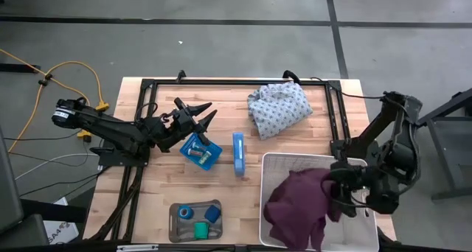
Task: Pick & Place Medicine items
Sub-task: Put the purple scrubs into the white bin
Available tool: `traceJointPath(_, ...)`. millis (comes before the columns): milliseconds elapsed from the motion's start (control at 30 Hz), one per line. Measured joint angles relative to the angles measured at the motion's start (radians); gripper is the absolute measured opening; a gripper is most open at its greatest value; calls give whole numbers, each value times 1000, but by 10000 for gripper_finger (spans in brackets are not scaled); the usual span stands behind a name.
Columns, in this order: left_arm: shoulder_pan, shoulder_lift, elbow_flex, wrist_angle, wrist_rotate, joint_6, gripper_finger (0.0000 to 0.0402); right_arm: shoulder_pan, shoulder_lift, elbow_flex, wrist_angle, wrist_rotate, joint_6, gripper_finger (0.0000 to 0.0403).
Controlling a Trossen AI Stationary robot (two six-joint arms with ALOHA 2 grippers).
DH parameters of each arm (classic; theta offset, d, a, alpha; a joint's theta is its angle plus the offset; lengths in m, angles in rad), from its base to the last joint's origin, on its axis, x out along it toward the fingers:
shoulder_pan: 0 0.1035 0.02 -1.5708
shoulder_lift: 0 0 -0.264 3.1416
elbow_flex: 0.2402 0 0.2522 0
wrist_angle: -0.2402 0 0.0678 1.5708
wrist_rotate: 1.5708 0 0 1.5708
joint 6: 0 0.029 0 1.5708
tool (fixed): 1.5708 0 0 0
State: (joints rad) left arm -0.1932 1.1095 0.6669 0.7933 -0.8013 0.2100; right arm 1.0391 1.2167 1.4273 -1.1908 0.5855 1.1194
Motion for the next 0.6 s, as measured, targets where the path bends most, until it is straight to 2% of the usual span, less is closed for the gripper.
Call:
traceJointPath(133,0,0,0,0,0,0,136,-47,4,0,-55,-116,125,63)
traceJointPath(367,0,0,0,0,0,0,136,-113,45,0,-148,-230,340,63)
traceJointPath(600,0,0,0,-8,0,0,136,-125,159,0,-218,-212,356,63)
